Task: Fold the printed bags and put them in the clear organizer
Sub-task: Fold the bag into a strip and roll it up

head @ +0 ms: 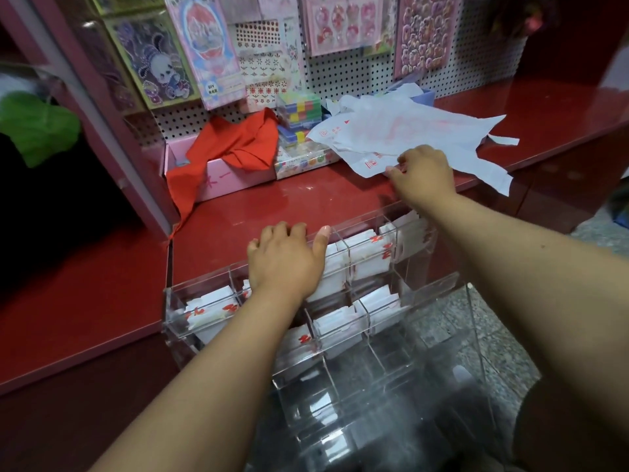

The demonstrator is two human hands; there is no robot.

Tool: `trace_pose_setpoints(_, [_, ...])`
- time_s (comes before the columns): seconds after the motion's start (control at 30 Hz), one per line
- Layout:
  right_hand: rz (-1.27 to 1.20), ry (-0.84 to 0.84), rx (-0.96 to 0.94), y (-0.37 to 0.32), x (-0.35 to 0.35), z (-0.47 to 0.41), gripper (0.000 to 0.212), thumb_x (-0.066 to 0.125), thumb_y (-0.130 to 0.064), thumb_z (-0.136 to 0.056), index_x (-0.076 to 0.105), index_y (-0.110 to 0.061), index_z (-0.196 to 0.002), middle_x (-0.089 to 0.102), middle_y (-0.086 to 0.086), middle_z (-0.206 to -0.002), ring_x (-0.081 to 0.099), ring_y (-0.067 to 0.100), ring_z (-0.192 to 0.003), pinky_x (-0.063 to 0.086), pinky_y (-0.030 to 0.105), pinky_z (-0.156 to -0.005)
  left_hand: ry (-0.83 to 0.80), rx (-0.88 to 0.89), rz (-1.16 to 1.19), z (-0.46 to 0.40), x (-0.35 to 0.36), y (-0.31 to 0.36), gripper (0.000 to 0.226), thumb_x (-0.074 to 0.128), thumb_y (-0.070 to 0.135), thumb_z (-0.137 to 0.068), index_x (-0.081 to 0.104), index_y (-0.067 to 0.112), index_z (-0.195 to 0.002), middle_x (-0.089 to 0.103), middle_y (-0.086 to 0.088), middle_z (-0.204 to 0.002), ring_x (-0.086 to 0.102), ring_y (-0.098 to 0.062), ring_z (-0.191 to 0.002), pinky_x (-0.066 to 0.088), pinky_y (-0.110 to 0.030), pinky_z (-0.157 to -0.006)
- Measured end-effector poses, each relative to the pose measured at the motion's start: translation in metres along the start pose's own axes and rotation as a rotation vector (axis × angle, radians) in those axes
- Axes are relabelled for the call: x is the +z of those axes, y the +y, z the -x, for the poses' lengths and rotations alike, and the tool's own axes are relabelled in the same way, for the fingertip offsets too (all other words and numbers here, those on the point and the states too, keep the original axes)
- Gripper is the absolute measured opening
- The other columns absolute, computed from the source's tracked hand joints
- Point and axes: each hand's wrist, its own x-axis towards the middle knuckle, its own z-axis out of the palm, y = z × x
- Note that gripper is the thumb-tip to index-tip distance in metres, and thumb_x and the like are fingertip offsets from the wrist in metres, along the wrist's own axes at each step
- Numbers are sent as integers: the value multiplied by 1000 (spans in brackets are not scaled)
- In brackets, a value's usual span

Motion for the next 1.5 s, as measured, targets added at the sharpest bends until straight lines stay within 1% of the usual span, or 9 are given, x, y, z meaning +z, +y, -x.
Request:
trace_pose_setpoints(0.2, [311,-286,-69,-1,14,-41,51,28,-50,-98,57,-20,-126,45,9,-137,33,27,-132,22,48,-105,-28,-17,19,-2,0,0,60,15,63,-96,48,31,-136,51,-6,-136,41,-29,-128,34,-44,-101])
trace_pose_setpoints(0.43, [-105,-28,-183,-14,7,-44,40,50,-23,-97,54,-2,-131,47,12,-143,41,30,-132,30,37,-108,-22,-32,58,-3,1,-1,61,17,62,-97,49,28,-135,53,-5,-133,43,-29,-126,34,-43,-101])
trace_pose_setpoints(0.7, [229,-303,15,5,12,-50,53,39,-46,-98,48,-13,-138,31,5,-152,27,24,-139,26,43,-105,-28,-34,100,1,-5,1,59,19,61,-98,53,26,-132,55,-5,-131,43,-28,-125,32,-41,-102])
trace_pose_setpoints(0.9, [109,-190,-155,-10,2,-40,48,45,-30,-99,42,-8,-141,25,3,-157,26,23,-142,23,41,-109,2,-54,157,0,-6,2,59,21,60,-98,53,24,-131,57,-7,-130,45,-29,-124,35,-42,-99])
trace_pose_setpoints(1.0, [-72,-212,-431,-36,-9,-5,46,54,-20,-95,47,-5,-139,34,7,-154,33,24,-140,24,32,-111,83,-150,444,-1,-14,0,59,29,60,-98,43,20,-140,56,-10,-136,49,-31,-125,37,-40,-102])
trace_pose_setpoints(1.17, [-306,-405,-695,-68,-32,74,45,58,-17,-94,50,-11,-138,42,2,-148,39,13,-135,21,9,-104,92,-454,1637,3,-53,-22,75,41,71,-86,48,15,-136,65,-11,-127,65,-28,-110,50,-44,-93])
trace_pose_setpoints(1.27, [-392,-513,-766,-74,-50,105,42,56,-24,-92,57,-16,-133,48,-2,-143,42,4,-128,22,2,-102,-56,-518,1949,18,-76,-52,52,39,51,-99,61,10,-120,75,-10,-85,74,-22,-71,54,-43,-70])
trace_pose_setpoints(1.4, [-412,-654,-742,-76,-67,129,37,58,-20,-95,58,-17,-131,49,-10,-140,42,0,-127,26,7,-104,33,-555,1589,36,-71,-87,89,62,10,-92,6,38,-154,71,-5,-86,69,-17,-60,56,-36,-59])
trace_pose_setpoints(1.5, [-361,-739,-740,-78,-70,147,38,58,-22,-95,57,-19,-133,47,-14,-142,43,0,-127,30,13,-106,52,-462,1381,52,-65,-95,96,60,-19,-81,22,32,-154,66,15,-93,67,-9,-60,55,-25,-51])
